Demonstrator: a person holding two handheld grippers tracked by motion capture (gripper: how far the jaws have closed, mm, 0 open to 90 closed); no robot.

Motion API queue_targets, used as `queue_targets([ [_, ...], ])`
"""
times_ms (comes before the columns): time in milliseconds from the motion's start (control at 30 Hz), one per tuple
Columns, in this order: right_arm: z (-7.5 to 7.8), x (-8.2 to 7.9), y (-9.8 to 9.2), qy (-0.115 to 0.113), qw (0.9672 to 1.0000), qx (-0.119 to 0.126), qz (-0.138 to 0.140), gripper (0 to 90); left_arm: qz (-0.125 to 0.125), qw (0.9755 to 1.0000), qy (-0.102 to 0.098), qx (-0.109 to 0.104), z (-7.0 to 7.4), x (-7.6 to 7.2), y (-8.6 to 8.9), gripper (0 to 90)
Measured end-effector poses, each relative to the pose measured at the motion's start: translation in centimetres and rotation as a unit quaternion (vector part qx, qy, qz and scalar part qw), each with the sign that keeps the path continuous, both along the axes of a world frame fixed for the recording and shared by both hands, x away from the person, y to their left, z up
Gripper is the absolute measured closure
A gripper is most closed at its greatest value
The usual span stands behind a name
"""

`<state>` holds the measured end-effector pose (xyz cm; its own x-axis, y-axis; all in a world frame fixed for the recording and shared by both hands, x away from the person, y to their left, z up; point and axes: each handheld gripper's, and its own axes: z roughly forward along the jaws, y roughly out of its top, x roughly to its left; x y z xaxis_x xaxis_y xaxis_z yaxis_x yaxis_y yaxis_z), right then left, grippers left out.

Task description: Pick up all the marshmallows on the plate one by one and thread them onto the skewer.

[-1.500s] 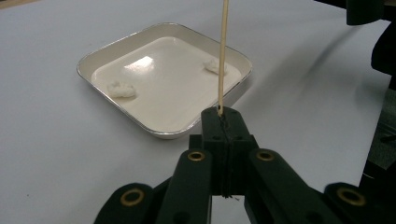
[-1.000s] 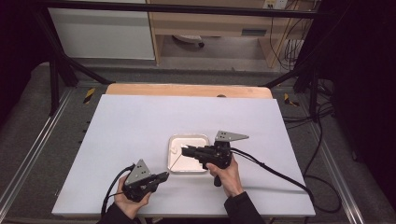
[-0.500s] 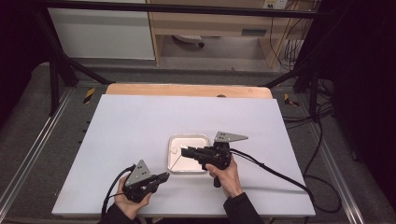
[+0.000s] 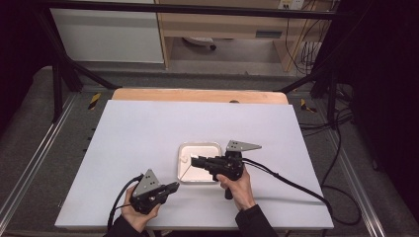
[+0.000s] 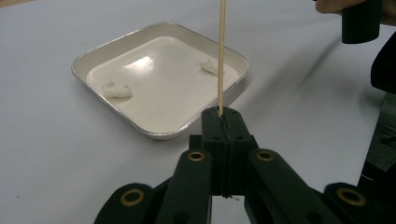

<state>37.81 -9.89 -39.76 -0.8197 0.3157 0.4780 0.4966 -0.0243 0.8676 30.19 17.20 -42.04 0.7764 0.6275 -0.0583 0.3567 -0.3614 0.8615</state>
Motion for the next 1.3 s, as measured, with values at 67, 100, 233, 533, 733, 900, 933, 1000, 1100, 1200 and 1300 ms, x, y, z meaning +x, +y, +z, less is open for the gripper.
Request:
queue_targets([
  [67, 0.0, -0.1, 0.0, 0.001, 1.0000, -0.001, 0.001, 84.0, 0.001, 1.0000, 0.003, 0.000, -0.1, 0.1, 0.0, 89.2],
  [100, 0.0, -0.1, 0.0, 0.001, 1.0000, 0.000, 0.004, 83.9, 0.002, 1.0000, 0.003, 0.001, -0.1, 0.1, 0.0, 89.2],
  [233, -0.1, -0.2, 0.1, 0.000, 1.0000, 0.005, 0.007, 84.0, -0.003, 1.0000, 0.005, -0.002, 0.0, 0.1, -0.3, 89.3],
  [533, -1.8, -1.3, 2.9, 0.006, 0.9970, -0.047, 0.062, 83.4, 0.012, 0.9994, -0.021, -0.025, 1.2, 0.0, -0.7, 89.4],
  [733, -1.9, -0.9, 3.5, 0.013, 0.9973, -0.044, 0.058, 81.6, 0.014, 0.9994, -0.005, -0.032, 1.2, 0.3, -0.1, 89.3],
  [900, -1.9, -1.0, 3.4, -0.004, 0.9974, -0.062, 0.037, 72.1, 0.018, 0.9996, -0.004, -0.022, 1.0, 0.4, -0.1, 89.2],
  [933, -1.8, -1.0, 3.3, -0.006, 0.9974, -0.065, 0.031, 69.3, 0.018, 0.9996, -0.003, -0.020, 0.9, 0.5, 0.0, 89.2],
  [1000, -1.4, -1.0, 3.0, -0.017, 0.9971, -0.072, 0.021, 63.7, 0.021, 0.9996, 0.000, -0.018, 0.8, 0.6, 0.1, 89.2],
  [1100, -0.7, -0.9, 2.4, -0.033, 0.9956, -0.088, -0.001, 52.5, 0.023, 0.9996, 0.003, -0.014, 0.7, 0.7, 0.4, 89.1],
  [1200, -0.3, -0.6, 1.7, -0.046, 0.9923, -0.112, -0.025, 37.8, 0.028, 0.9995, 0.011, -0.013, 0.5, 0.9, 0.8, 89.1],
  [1300, -0.2, -0.1, 1.0, -0.058, 0.9854, -0.152, -0.050, 27.2, 0.033, 0.9992, 0.018, -0.010, 0.3, 1.1, 1.3, 89.0],
])
